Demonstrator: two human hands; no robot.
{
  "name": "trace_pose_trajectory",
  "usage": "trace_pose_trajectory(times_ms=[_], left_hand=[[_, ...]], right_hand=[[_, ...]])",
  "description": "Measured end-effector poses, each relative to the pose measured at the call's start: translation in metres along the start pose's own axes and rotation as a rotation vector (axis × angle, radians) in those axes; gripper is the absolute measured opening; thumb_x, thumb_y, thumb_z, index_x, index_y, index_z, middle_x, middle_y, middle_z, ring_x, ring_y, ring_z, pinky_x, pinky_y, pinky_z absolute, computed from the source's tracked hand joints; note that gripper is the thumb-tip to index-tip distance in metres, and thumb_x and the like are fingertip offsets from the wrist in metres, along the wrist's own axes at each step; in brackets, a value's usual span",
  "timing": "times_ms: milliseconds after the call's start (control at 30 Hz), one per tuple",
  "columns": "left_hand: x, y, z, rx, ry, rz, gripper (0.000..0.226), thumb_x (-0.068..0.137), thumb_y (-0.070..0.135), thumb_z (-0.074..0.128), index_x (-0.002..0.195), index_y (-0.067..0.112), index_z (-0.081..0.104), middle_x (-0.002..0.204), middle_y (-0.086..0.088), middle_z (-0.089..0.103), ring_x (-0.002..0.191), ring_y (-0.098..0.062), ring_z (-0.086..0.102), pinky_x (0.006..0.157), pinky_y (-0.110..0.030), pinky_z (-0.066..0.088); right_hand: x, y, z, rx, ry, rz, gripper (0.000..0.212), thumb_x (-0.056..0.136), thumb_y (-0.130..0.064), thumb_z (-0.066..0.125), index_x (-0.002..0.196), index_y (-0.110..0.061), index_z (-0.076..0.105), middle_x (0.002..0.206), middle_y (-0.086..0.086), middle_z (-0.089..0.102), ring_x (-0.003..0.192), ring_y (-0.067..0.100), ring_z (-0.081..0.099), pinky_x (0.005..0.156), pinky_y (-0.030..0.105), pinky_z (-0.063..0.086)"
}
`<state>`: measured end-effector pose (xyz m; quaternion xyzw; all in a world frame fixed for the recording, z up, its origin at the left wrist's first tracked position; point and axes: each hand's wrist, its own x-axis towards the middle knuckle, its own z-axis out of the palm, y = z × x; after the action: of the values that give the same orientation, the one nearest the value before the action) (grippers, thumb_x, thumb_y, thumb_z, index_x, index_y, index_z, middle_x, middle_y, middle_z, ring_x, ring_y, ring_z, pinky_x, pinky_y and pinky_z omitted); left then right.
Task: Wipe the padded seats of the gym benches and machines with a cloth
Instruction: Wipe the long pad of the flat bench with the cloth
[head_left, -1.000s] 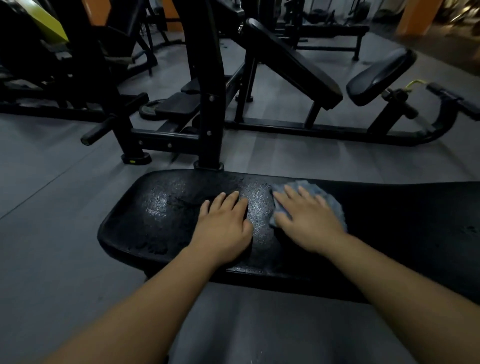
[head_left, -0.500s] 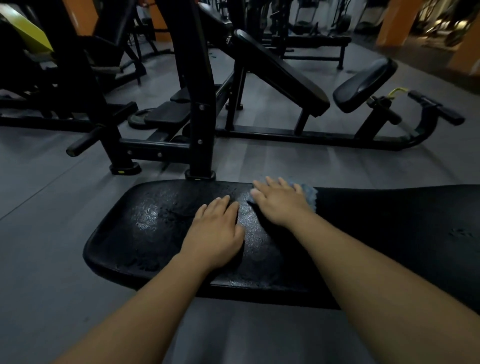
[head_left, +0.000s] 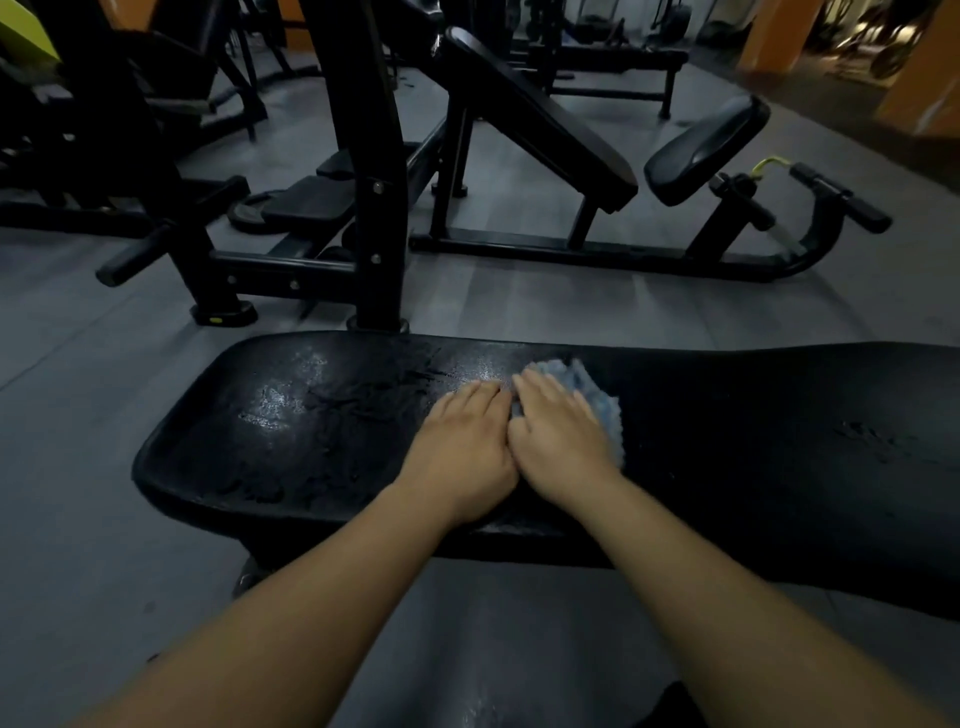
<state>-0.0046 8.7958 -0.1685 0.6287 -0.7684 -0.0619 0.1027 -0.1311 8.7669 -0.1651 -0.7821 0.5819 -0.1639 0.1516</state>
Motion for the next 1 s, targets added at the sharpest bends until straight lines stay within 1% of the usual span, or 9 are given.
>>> trace_pose_trajectory(times_ms=[67,133,200,333,533,733,833,900,1000], left_hand=[[-0.002,-0.004,-0.001,0.004,-0.02,0.026,0.066,0.091,0.035,0.02,0.152,0.012,0.031,0.162,-0.008,0.027,0.149,-0.022,0.022,0.122,-0.035,0.012],[-0.002,-0.006,-0.004,0.014,-0.029,0.045,0.069,0.086,0.032,0.022,0.152,0.011,0.033,0.161,-0.009,0.027,0.149,-0.024,0.022,0.123,-0.037,0.014],[-0.004,-0.004,-0.004,0.041,-0.028,0.054,0.062,0.092,0.029,0.027,0.152,0.013,0.033,0.161,-0.008,0.027,0.149,-0.024,0.022,0.122,-0.039,0.016],[-0.007,0.004,-0.002,0.049,-0.015,0.025,0.056,0.097,0.029,0.031,0.151,0.015,0.035,0.162,-0.006,0.027,0.149,-0.024,0.022,0.122,-0.041,0.016],[-0.006,0.005,0.002,0.07,0.047,0.03,0.072,0.083,0.04,0.014,0.139,0.012,0.05,0.154,-0.01,0.042,0.142,-0.028,0.037,0.118,-0.044,0.027],[-0.005,0.01,-0.001,0.051,0.033,-0.005,0.069,0.086,0.04,0.017,0.143,0.015,0.046,0.157,-0.005,0.037,0.146,-0.025,0.03,0.12,-0.043,0.023],[-0.001,0.012,-0.002,0.03,0.032,-0.011,0.079,0.081,0.046,0.009,0.144,0.017,0.046,0.158,-0.003,0.036,0.146,-0.023,0.029,0.12,-0.041,0.022],[0.005,0.013,-0.001,0.008,0.01,-0.021,0.063,0.091,0.042,0.021,0.146,0.019,0.042,0.159,-0.001,0.033,0.148,-0.022,0.025,0.12,-0.042,0.019],[0.013,0.018,0.002,0.0,-0.016,-0.015,0.051,0.1,0.034,0.036,0.15,0.022,0.036,0.162,0.001,0.027,0.15,-0.02,0.018,0.122,-0.045,0.015]], right_hand=[[-0.045,0.012,-0.008,-0.04,-0.095,-0.131,0.056,0.103,-0.044,0.017,0.158,-0.031,0.02,0.166,-0.014,0.006,0.153,0.006,0.0,0.124,0.032,-0.001],[-0.078,0.038,-0.027,-0.052,-0.175,-0.182,0.071,0.09,-0.063,0.002,0.156,-0.042,0.022,0.163,-0.022,0.002,0.151,0.002,-0.005,0.122,0.029,-0.004],[-0.072,0.061,-0.039,-0.088,-0.177,-0.072,0.076,0.086,-0.073,0.003,0.153,-0.047,0.027,0.166,-0.014,0.004,0.153,0.007,0.0,0.122,0.032,-0.001],[-0.021,0.053,-0.028,-0.283,-0.092,0.087,0.055,0.103,-0.056,0.019,0.156,-0.042,0.018,0.168,0.0,0.003,0.154,0.019,0.001,0.122,0.046,0.002],[-0.098,0.059,-0.036,-0.226,-0.187,-0.257,0.069,0.089,-0.064,0.007,0.155,-0.048,0.017,0.164,-0.02,0.0,0.152,0.004,-0.002,0.121,0.032,-0.005],[-0.011,0.064,-0.032,-0.289,-0.115,0.06,0.06,0.101,-0.058,0.019,0.157,-0.038,0.016,0.168,-0.004,0.004,0.154,0.017,0.001,0.123,0.047,0.003],[-0.045,0.041,-0.022,-0.29,-0.147,-0.136,0.06,0.099,-0.054,0.014,0.157,-0.039,0.015,0.168,-0.007,0.003,0.154,0.015,0.0,0.122,0.046,0.0],[-0.083,0.049,-0.029,-0.236,-0.186,-0.243,0.072,0.088,-0.061,0.004,0.156,-0.042,0.018,0.166,-0.015,0.004,0.153,0.01,0.002,0.122,0.04,0.0],[-0.065,0.082,-0.045,-0.221,-0.147,-0.119,0.069,0.091,-0.065,0.014,0.156,-0.041,0.024,0.166,-0.013,0.011,0.153,0.011,0.007,0.123,0.039,0.006]])
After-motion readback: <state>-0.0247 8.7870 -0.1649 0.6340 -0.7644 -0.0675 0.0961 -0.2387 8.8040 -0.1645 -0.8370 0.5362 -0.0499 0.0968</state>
